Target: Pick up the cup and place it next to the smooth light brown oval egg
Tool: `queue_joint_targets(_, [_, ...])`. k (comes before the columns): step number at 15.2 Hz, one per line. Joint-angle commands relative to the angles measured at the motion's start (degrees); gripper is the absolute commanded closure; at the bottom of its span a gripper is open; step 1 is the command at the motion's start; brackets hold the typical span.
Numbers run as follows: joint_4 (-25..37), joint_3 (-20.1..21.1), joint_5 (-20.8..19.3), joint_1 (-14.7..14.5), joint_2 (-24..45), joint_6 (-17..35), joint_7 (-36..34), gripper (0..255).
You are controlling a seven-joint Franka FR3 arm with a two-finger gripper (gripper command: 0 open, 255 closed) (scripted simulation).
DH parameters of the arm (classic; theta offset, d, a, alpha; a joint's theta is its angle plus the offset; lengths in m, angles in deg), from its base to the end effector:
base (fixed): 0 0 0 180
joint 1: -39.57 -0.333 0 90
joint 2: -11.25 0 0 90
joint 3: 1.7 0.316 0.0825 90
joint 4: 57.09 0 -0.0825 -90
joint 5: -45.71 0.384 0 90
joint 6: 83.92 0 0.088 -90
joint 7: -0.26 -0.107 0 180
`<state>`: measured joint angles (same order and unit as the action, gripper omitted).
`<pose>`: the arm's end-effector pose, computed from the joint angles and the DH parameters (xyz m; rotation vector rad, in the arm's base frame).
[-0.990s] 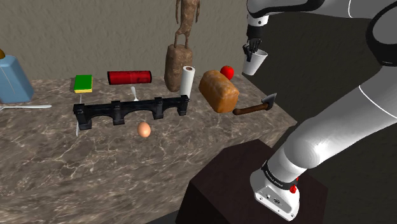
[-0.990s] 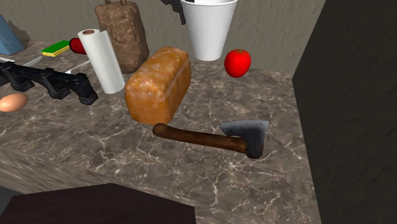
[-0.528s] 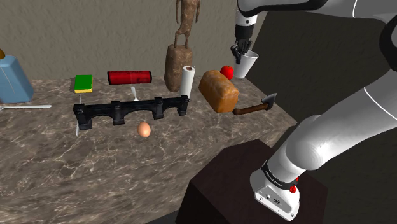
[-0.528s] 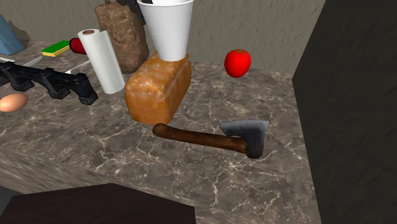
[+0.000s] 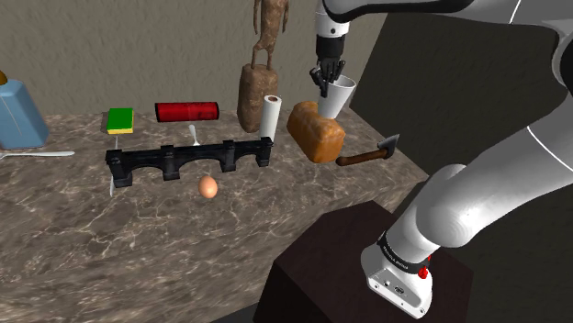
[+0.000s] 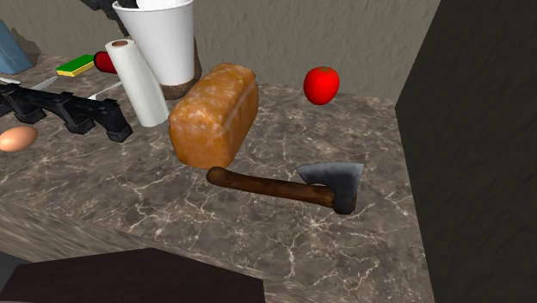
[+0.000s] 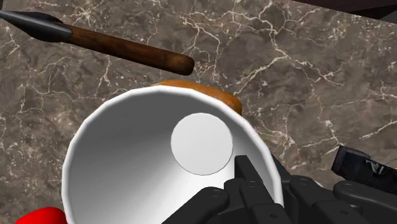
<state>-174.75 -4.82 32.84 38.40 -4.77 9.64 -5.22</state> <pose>0.4565 -0.0404 0.5465 2.9195 -0.1411 -0.1967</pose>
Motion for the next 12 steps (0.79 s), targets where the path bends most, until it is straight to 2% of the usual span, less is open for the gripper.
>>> queue_joint_targets(1, [1.0, 1.8, 1.0, -1.2, 0.7, -0.9, -2.7, 255])
queue_joint_targets(12, [9.4, 11.0, 5.0, -7.5, 8.1, -4.5, -17.1, 255])
